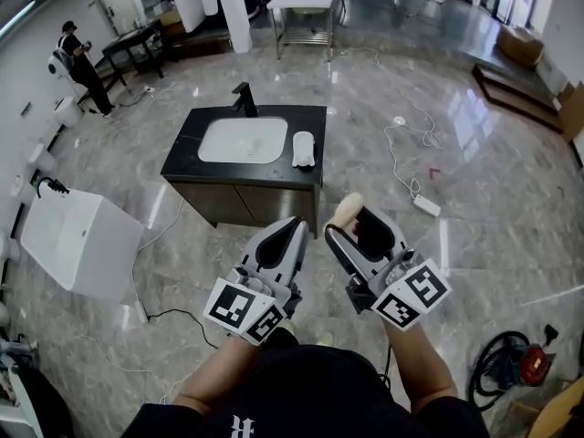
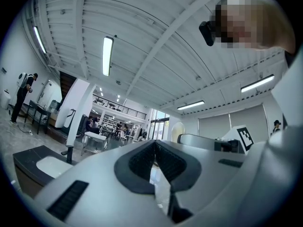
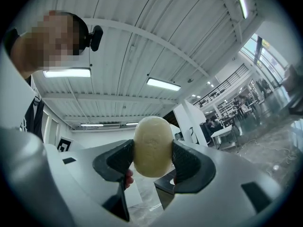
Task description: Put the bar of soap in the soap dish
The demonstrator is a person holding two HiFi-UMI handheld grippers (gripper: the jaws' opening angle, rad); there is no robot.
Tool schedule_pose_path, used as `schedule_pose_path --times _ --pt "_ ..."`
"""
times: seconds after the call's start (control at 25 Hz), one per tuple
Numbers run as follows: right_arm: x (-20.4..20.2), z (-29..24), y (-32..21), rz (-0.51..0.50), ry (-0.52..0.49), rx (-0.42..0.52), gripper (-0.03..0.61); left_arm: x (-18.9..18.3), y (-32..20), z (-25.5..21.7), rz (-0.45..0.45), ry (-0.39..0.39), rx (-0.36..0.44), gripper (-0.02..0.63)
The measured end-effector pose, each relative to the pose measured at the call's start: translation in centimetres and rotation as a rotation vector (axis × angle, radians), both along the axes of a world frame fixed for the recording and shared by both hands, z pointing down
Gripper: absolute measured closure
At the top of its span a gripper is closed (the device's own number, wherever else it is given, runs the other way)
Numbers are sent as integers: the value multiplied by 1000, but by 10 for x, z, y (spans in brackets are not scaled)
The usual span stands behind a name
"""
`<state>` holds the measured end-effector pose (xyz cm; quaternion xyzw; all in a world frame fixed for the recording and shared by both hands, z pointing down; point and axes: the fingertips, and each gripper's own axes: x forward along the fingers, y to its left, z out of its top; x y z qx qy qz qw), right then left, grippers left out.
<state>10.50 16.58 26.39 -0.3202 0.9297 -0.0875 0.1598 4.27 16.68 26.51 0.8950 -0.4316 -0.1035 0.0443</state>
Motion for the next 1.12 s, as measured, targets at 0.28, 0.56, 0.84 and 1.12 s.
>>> schedule_pose_path --times 0.28,0.56,0.84,1.12 --pt "1 0 -15 -8 -3 -1 321 -2 -16 1 -15 8 5 607" --pt "-13 8 -58 25 11 -16 322 -15 -62 9 18 23 2 607" --pt "-40 13 -129 69 12 -42 321 -43 -137 13 53 26 -3 606" --pt "-69 17 -200 137 15 -87 321 -77 -216 17 105 39 -31 606"
